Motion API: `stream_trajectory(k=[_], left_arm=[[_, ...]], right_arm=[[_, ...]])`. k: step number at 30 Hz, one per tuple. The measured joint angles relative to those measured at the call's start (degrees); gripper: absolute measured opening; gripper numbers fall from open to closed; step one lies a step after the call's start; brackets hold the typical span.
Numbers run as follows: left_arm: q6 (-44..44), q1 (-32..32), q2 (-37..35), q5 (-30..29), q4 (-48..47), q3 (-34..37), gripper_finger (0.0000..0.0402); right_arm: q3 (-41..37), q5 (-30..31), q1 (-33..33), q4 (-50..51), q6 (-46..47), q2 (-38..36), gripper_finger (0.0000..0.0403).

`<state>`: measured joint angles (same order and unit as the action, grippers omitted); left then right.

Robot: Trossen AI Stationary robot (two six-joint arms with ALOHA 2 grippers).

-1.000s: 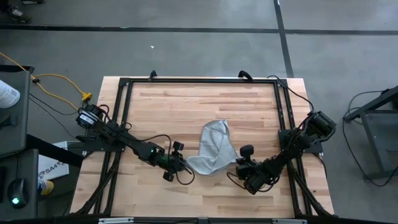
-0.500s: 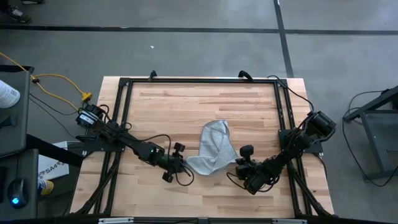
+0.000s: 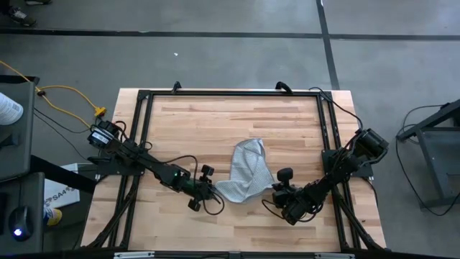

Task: Fold microfiber towels
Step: Fold the gray towel on the table

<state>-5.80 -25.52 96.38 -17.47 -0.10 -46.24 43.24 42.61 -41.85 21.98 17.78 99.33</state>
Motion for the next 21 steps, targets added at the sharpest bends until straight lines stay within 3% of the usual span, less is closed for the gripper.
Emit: stream_trajectory(k=[15,21], left_arm=[[-1.5,0.0,0.0,0.6,0.2,0.0,0.007],[-1.5,0.0,0.0,-0.7,0.3,0.0,0.0097]], right_arm=[[0.0,-1.2,0.0,0.0,0.0,0.0,0.0004],[0.0,-1.2,0.0,0.0,0.0,0.0,0.0004]])
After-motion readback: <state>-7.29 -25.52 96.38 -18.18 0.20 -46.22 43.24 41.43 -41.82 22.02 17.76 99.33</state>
